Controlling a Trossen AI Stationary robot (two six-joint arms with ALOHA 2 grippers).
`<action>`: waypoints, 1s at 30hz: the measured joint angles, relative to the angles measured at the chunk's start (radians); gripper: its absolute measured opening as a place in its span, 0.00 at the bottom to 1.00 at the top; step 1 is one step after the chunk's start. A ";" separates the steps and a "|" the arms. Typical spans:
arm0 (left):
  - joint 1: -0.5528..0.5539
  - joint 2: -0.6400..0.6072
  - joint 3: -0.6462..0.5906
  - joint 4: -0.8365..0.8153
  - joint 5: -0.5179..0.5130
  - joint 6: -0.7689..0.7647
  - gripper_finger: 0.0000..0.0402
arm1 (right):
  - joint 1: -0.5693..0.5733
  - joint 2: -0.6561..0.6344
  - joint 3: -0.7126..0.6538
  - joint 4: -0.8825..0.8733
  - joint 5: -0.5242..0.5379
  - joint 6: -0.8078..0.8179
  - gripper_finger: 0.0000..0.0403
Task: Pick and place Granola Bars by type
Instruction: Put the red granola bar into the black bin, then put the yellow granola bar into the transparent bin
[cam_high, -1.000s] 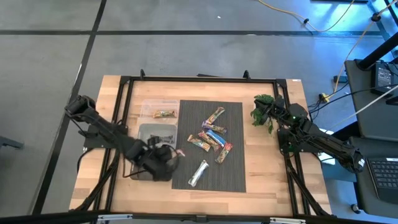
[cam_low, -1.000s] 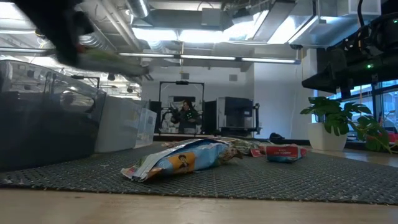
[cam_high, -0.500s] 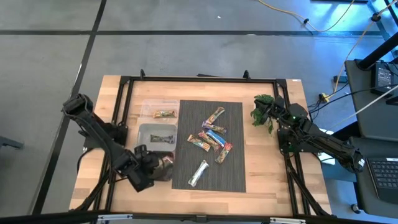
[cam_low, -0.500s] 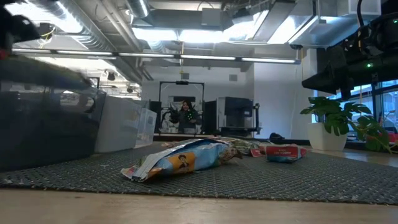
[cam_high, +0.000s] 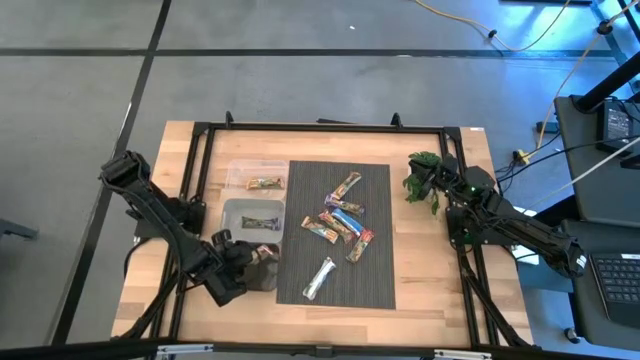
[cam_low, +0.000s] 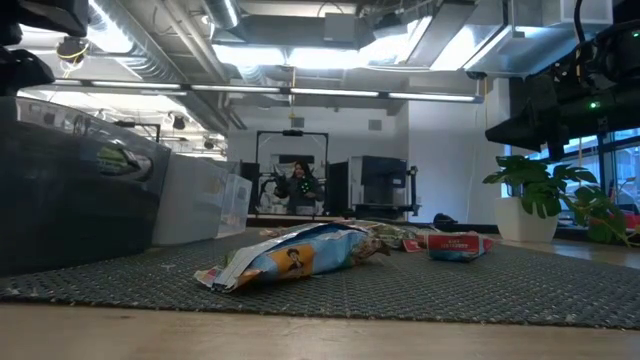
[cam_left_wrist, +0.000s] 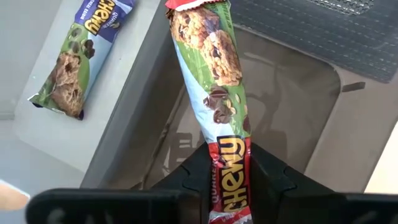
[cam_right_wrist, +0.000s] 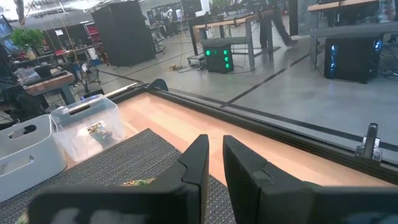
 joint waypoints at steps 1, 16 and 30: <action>0.000 0.000 0.000 0.000 0.000 -0.001 0.18 | 0.000 0.000 0.000 0.000 0.000 0.000 0.13; 0.000 -0.009 0.000 -0.003 0.048 -0.027 0.34 | 0.000 0.000 0.000 0.000 0.000 -0.002 0.13; 0.058 -0.184 0.026 -0.007 -0.406 -0.015 0.34 | 0.053 0.115 0.292 -0.088 -0.289 -0.194 0.13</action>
